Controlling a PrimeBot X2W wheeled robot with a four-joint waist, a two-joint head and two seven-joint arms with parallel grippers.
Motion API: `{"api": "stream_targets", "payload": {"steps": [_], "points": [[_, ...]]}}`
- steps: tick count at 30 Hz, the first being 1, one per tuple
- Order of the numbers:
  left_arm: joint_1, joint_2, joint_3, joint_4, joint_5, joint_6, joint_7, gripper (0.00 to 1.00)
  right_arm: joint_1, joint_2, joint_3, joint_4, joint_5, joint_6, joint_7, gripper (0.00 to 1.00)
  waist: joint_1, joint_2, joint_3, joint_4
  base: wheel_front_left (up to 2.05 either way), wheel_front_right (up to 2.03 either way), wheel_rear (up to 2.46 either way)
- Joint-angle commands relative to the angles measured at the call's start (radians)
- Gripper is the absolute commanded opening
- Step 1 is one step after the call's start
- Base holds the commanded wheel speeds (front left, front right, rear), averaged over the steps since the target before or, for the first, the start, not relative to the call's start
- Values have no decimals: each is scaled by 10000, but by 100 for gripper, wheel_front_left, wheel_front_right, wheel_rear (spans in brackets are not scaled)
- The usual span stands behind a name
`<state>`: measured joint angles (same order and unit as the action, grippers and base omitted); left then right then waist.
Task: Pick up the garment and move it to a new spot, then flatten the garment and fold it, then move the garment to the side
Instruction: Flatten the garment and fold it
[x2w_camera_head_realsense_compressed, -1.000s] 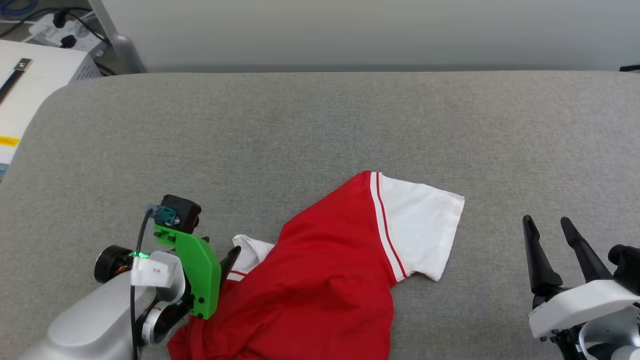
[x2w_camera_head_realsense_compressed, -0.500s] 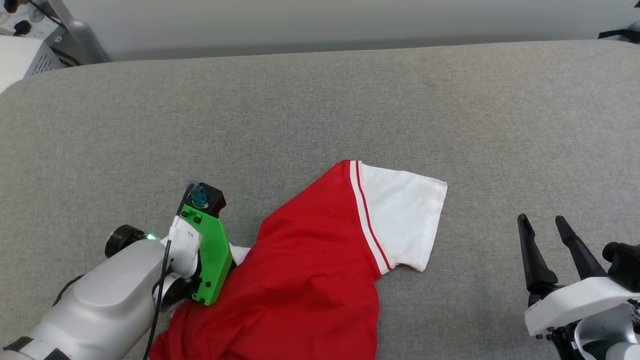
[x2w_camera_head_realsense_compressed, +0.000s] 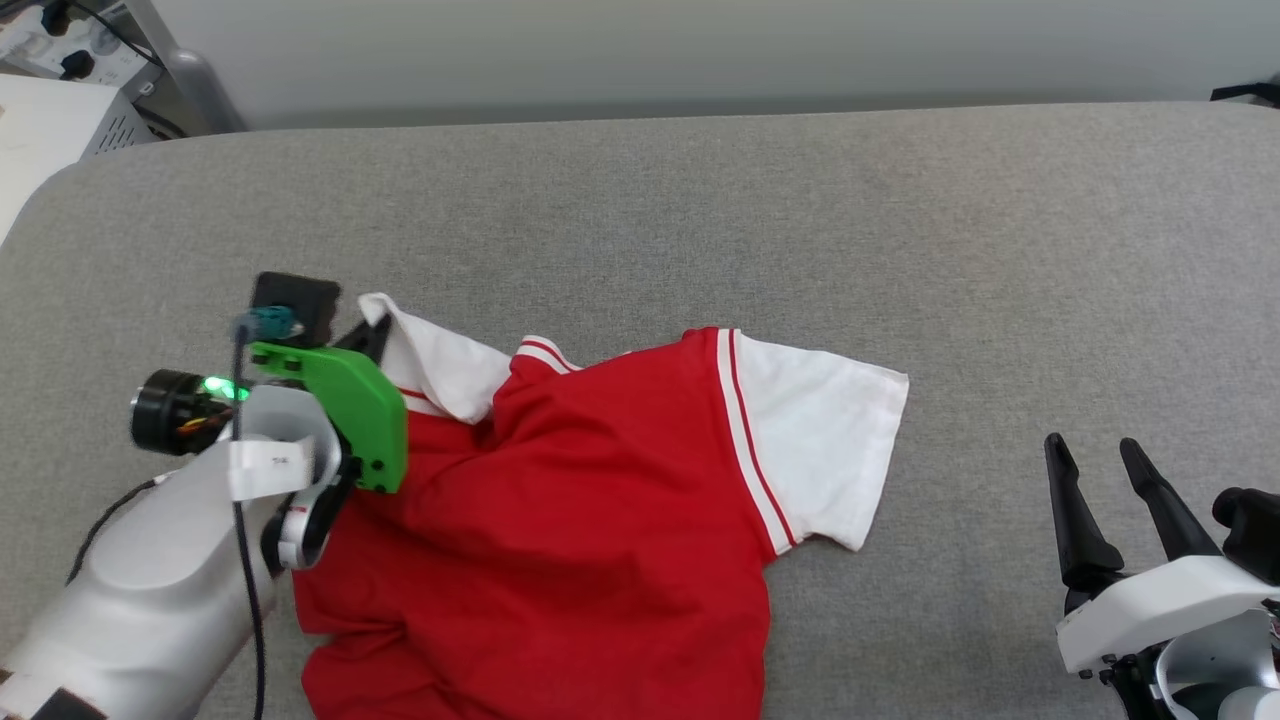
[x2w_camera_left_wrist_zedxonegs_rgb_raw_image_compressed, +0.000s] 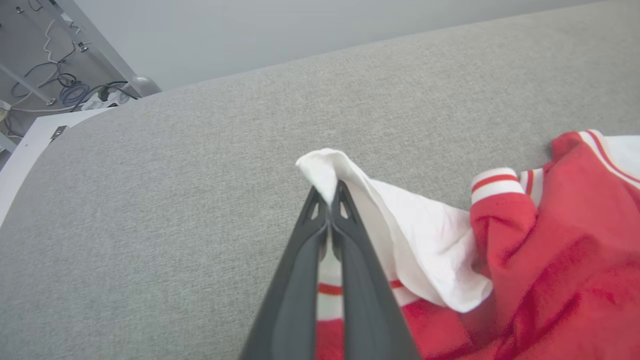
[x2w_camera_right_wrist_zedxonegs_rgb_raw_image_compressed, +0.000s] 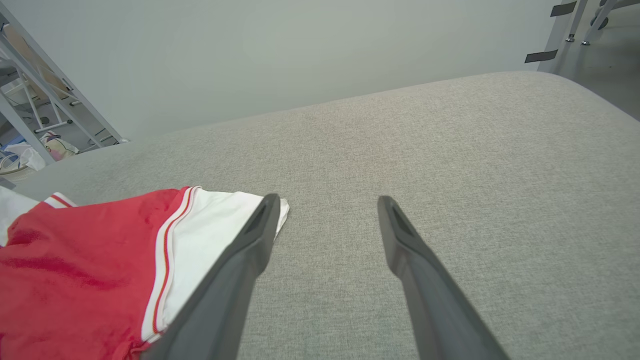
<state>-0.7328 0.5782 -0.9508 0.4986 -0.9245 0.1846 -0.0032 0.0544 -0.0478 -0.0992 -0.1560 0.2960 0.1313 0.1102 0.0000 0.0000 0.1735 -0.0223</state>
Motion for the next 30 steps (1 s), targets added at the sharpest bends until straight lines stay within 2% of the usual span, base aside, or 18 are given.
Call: {"api": "stream_targets", "payload": {"steps": [1, 4, 7, 12, 15, 16, 17, 23, 27, 30], "points": [[392, 251, 298, -174, -244, 338, -284, 0, -38, -24, -32, 39, 119, -6, -16, 100, 0, 0, -79, 80, 0, 0, 0], [1329, 675, 1114, -662, -1009, 1127, -759, 0, 9, -24, -67, 64, 165, -6, -29, 100, 0, 0, -131, 140, 0, 0, 0], [2571, 910, 1703, -901, -1941, 1544, -926, 0, 2, -24, -62, 119, 201, -6, -33, 100, 0, 0, -142, 147, 0, 0, 0], [4250, 643, 1900, -1115, -2974, 1578, -942, 0, -14, -24, -109, 221, 222, -6, -22, 100, 0, 0, -167, 168, 0, 0, 0], [4652, 409, 1834, -1111, -3108, 1491, -1077, 0, -4, -24, -168, 293, 207, -6, 9, 100, 0, 0, -209, 230, 0, 0, 0], [4716, 331, 1810, -1115, -3075, 1483, -1194, 91, 7, -24, -190, 312, 191, -6, 33, 100, 0, 0, -238, 260, 0, 0, 0], [4744, 273, 1805, -1133, -3035, 1463, -1323, 100, 19, -24, -211, 324, 179, -6, 54, 100, 0, 0, -271, 288, 0, 0, 0], [4788, 203, 2038, -1435, -2198, 1686, -2394, 100, 8, -24, -316, 529, -29, -6, 403, 100, 0, 0, -578, 437, 0, 0, 0], [5055, 211, 2647, -2075, -1370, 1995, -2570, 100, -110, -24, -462, 1054, 33, -6, 833, 100, 0, 0, -766, 554, 0, 0, 0], [5386, 128, 3414, -2967, -288, 2231, -2580, 100, -390, -42, -488, 1591, -6, -6, 1333, 100, 0, 0, -824, 696, 0, 0, 0]]}}
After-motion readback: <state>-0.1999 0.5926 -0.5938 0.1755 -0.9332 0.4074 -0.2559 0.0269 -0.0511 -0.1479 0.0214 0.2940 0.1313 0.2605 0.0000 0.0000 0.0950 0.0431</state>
